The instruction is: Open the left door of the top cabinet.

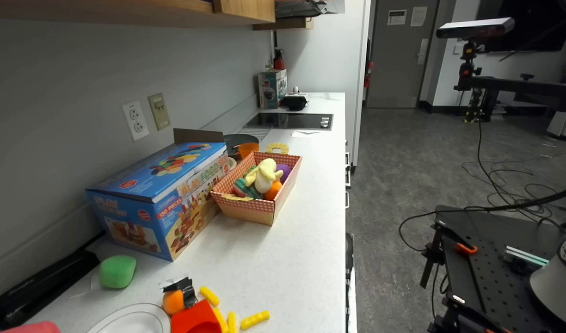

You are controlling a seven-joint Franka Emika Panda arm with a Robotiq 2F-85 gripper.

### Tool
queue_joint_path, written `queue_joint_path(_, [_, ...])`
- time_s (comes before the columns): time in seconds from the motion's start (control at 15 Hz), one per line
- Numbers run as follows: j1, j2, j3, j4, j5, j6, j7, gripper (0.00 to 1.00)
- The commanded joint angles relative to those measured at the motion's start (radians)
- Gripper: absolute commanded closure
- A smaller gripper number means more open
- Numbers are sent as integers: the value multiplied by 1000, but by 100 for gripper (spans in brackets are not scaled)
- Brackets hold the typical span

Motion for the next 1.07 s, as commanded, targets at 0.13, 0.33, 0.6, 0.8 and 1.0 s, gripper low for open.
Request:
queue_joint_path(0.13, [-28,53,-38,16,-21,271,46,0])
queue_joint_path(0.33, [-48,84,-53,13,-28,396,49,0])
queue_joint_path(0.6, [-58,120,-70,8,20,505,70,0])
queue_joint_path(0.8, [-38,131,-72,-9,112,547,92,0])
queue_joint_path(1.0, [-27,125,-62,-23,192,552,90,0])
